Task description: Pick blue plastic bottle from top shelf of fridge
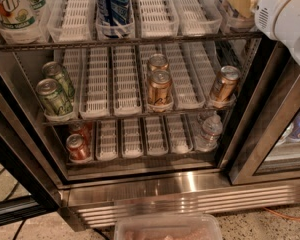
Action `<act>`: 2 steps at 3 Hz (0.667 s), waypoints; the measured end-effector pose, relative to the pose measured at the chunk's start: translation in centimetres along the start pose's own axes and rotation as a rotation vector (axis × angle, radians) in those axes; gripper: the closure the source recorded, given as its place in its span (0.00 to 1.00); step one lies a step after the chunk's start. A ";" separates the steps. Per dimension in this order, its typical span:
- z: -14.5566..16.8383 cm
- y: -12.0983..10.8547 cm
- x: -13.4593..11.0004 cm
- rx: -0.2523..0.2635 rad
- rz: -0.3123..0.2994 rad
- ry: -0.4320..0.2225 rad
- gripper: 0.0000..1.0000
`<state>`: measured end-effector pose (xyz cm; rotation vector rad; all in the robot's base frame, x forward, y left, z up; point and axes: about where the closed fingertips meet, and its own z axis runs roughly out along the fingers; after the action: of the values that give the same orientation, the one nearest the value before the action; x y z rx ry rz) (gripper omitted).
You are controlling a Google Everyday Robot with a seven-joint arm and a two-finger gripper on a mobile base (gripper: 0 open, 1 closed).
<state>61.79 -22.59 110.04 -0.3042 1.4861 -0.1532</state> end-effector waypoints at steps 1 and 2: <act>0.0 0.1 -1.1 -0.003 0.012 -0.019 1.00; -0.1 0.0 -2.7 -0.003 0.028 -0.044 1.00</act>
Offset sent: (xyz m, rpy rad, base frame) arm -0.0061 0.0022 0.0292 0.0575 -0.0610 0.0293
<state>61.49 -21.81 112.58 -0.2878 1.4460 -0.1211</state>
